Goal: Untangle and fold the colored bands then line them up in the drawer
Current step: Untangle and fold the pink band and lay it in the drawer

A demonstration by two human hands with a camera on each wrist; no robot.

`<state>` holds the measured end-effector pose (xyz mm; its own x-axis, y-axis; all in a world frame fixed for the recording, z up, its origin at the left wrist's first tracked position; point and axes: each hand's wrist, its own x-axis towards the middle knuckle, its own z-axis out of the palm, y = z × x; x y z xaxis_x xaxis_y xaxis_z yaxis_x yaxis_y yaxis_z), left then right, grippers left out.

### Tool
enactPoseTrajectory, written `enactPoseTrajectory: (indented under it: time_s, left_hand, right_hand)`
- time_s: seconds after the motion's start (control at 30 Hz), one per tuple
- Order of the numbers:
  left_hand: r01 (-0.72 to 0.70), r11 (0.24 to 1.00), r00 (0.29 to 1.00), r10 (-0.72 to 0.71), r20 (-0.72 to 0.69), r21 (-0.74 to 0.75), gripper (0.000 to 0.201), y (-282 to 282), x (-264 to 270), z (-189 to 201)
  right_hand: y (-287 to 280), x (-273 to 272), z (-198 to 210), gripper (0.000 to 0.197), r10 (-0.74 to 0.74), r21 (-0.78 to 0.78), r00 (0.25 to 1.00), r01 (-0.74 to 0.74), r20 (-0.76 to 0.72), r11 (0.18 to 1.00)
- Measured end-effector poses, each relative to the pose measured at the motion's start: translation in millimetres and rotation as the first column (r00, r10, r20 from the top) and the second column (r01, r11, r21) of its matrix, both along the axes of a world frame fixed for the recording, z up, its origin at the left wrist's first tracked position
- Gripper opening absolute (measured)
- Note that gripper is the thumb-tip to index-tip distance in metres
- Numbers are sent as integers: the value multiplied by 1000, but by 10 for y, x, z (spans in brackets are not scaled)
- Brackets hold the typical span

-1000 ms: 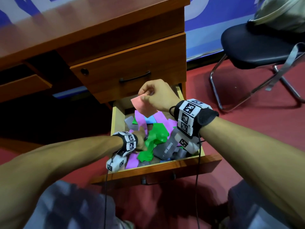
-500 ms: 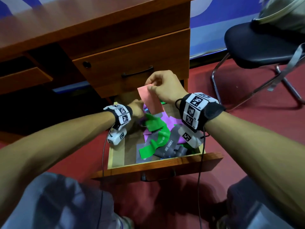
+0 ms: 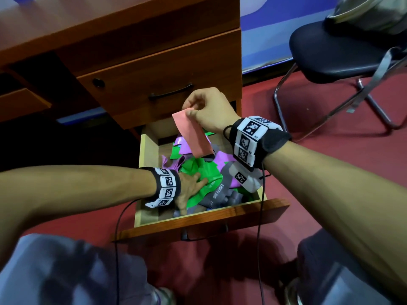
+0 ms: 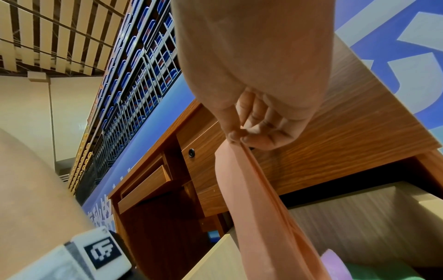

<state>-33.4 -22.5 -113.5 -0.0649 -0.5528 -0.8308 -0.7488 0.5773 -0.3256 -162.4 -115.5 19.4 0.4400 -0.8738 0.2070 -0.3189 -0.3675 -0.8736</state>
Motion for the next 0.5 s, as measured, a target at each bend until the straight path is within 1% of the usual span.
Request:
enactPoseTrajectory:
  time_s: [0.07, 0.1, 0.13, 0.2, 0.23, 0.27, 0.3, 0.33, 0.37, 0.4, 0.43, 0.47, 0.5]
  left_hand:
    - [55, 997, 995, -59, -79, -47, 138, -22, 34, -34]
    - [64, 995, 987, -73, -142, -72, 133, -51, 51, -23]
    - [61, 995, 979, -76, -187, -83, 122, -77, 67, -12]
    - [15, 998, 956, -33, -292, -63, 91, -97, 53, 37]
    - [-5, 999, 956, -9, -292, -48, 77, -130, 59, 34]
    - [11, 999, 963, -25, -270, -51, 64, -166, 82, 19]
    - [-29, 997, 960, 8, -281, -71, 51, -200, 91, 12]
    - [-30, 992, 950, -10, -313, -122, 39, -243, 105, 13]
    - [-112, 977, 914, 31, -405, -179, 29, -287, 98, 31]
    - [-254, 941, 854, 109, -510, -224, 23, -332, 89, 93]
    - [-499, 831, 712, 230, -663, -248, 22, -359, 61, 186]
    - [-765, 620, 448, 318, -836, -174, 22, -400, 73, 267]
    - [-907, 414, 225, 327, -918, -75, 22, -442, 79, 327]
  right_hand:
    - [-8, -4, 10, 15, 1, -1, 1000, -1, 2, 1000]
    - [-10, -7, 15, 15, 0, 0, 1000, 0, 3, 1000]
    - [-10, -11, 16, 15, -1, 2, 1000, 1, 3, 1000]
    - [-11, -22, 15, 14, -6, 9, 1000, 6, 4, 1000]
    - [-11, -28, 16, 14, -8, 12, 1000, 8, 5, 1000]
    - [-9, -30, 18, 14, -8, 12, 1000, 8, 6, 1000]
    - [-5, -32, 22, 14, -5, 12, 1000, 5, 7, 1000]
    - [-4, -33, 24, 15, -2, 10, 1000, 2, 7, 1000]
    - [-3, -33, 24, 15, -1, 5, 1000, 0, 6, 1000]
    - [-6, -30, 23, 15, -2, -3, 1000, 2, 6, 1000]
    - [-10, -29, 24, 14, -6, -10, 1000, 6, 11, 1000]
    - [-18, -30, 25, 14, -13, -13, 1000, 13, 21, 1000]
    - [-21, -30, 29, 13, -18, -13, 999, 19, 33, 1000]
